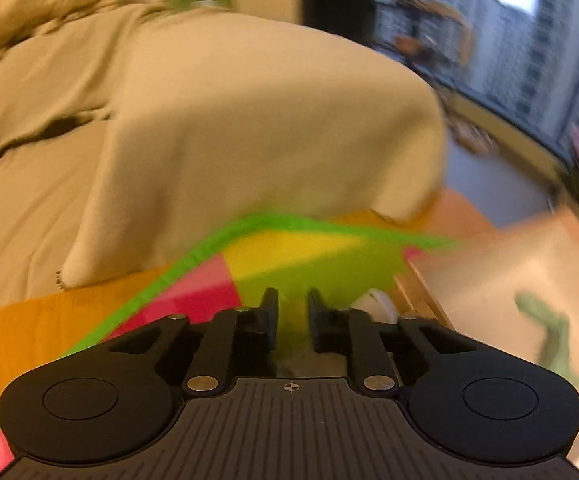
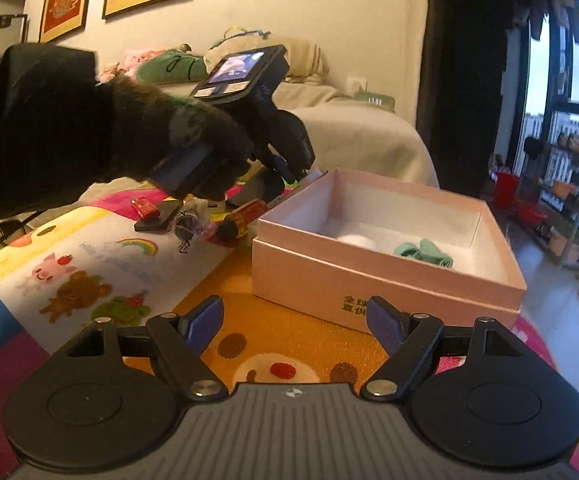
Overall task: Organize rigid objects
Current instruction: 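Withdraw both tools from the box toward the items on the mat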
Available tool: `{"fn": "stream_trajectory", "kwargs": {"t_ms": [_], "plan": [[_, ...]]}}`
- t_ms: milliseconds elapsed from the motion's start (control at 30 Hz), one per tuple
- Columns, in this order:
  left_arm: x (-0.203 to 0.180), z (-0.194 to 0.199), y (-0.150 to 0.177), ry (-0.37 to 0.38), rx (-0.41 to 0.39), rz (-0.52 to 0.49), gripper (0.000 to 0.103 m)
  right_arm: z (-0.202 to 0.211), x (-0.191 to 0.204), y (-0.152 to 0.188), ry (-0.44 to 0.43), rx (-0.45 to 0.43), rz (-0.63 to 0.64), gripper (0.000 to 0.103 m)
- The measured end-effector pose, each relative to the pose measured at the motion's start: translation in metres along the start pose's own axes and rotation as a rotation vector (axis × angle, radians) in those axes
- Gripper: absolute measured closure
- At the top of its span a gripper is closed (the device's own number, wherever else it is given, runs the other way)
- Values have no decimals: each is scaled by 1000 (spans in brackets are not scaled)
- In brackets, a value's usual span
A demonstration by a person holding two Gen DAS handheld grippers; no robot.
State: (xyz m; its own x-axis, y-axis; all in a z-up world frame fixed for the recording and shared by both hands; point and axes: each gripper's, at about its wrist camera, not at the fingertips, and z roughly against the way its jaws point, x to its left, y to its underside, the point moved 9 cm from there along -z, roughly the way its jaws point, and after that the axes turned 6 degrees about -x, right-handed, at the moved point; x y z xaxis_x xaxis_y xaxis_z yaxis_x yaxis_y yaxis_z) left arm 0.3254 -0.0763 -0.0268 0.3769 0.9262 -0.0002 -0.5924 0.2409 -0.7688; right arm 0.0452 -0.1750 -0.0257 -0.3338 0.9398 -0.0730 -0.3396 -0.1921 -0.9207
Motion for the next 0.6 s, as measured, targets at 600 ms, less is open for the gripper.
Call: {"fn": "stream_trajectory", "kwargs": {"t_ms": [600], "plan": [[-60, 131, 124, 277, 28, 7, 91, 2, -3, 4, -2, 29, -32, 22]]}}
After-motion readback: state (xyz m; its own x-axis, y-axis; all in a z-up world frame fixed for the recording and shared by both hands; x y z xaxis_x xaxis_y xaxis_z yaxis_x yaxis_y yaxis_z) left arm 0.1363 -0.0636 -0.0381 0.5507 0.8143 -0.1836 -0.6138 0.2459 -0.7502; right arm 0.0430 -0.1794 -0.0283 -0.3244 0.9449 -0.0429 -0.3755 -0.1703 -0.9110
